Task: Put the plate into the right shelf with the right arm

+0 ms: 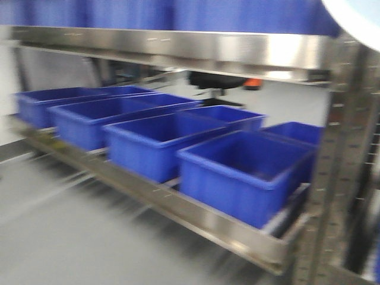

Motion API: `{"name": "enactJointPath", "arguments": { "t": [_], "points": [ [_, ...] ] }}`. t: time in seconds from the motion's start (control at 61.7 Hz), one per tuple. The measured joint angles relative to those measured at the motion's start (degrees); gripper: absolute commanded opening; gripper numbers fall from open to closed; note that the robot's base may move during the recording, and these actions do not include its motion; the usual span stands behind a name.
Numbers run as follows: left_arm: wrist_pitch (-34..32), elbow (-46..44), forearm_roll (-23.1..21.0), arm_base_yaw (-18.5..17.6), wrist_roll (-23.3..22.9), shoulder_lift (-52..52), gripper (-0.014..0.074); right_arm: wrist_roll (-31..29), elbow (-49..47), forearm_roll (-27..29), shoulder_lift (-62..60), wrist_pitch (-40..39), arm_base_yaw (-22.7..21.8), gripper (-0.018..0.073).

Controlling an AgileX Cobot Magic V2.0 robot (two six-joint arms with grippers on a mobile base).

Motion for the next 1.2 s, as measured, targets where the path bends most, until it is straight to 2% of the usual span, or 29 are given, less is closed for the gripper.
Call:
{"name": "enactJointPath", "arguments": {
  "t": [1.199],
  "points": [
    [0.0,0.0,0.0,0.0,0.0,0.0,-0.0128,0.0,0.0,0.0,0.0,0.1,0.0,0.0054]
  ]
}}
